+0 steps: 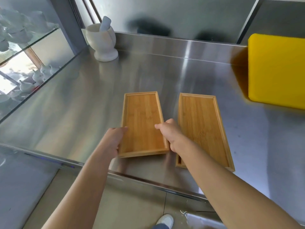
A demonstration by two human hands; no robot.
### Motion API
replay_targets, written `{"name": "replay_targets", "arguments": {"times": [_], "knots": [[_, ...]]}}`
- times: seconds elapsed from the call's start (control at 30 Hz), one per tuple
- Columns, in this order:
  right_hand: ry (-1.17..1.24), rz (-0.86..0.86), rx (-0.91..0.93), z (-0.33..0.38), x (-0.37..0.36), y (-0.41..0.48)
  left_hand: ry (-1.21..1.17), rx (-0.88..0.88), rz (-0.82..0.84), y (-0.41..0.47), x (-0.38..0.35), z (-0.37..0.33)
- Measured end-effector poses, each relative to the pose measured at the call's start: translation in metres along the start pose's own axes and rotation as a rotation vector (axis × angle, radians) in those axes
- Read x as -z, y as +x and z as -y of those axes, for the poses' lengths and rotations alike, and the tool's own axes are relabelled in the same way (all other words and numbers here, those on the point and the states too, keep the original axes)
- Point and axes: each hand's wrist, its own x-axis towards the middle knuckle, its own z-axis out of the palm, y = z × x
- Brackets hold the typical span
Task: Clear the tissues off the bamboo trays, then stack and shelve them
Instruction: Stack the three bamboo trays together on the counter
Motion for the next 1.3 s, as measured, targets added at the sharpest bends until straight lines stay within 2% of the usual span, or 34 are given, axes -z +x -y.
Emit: {"name": "replay_targets", "arguments": {"times": [0.07, 0.2, 0.4, 0.47, 0.6, 0.7, 0.83, 1.0, 1.2, 1.3], "knots": [[-0.014, 0.011, 0.052, 0.000, 0.002, -0.004, 0.069, -0.003, -0.027, 0.000, 0.007, 0.001], [-0.145, -0.104, 0.239, 0.006, 0.009, -0.009, 0.174, -0.200, -0.054, -0.016, 0.001, -0.006], [-0.286, -0.266, 0.466, 0.007, 0.055, -0.035, 0.068, -0.477, -0.095, -0.055, -0.036, -0.018], [-0.302, -0.348, 0.505, 0.001, 0.075, -0.042, 0.039, -0.544, -0.035, -0.067, -0.054, -0.019], [-0.346, -0.468, 0.465, -0.024, 0.113, -0.054, 0.034, -0.572, 0.208, -0.084, -0.093, -0.012], [-0.396, -0.520, 0.407, -0.046, 0.133, -0.060, 0.063, -0.551, 0.291, -0.089, -0.118, 0.001], [-0.472, -0.539, 0.340, -0.071, 0.146, -0.061, 0.111, -0.515, 0.317, -0.088, -0.142, 0.022], [-0.668, -0.638, 0.290, -0.087, 0.144, -0.054, 0.214, -0.499, 0.259, -0.078, -0.156, 0.037], [-0.677, -0.632, 0.293, -0.095, 0.147, -0.044, 0.239, -0.484, 0.254, -0.069, -0.158, 0.041], [-0.661, -0.624, 0.293, -0.101, 0.150, -0.040, 0.172, -0.525, 0.324, -0.066, -0.152, 0.043]]}}
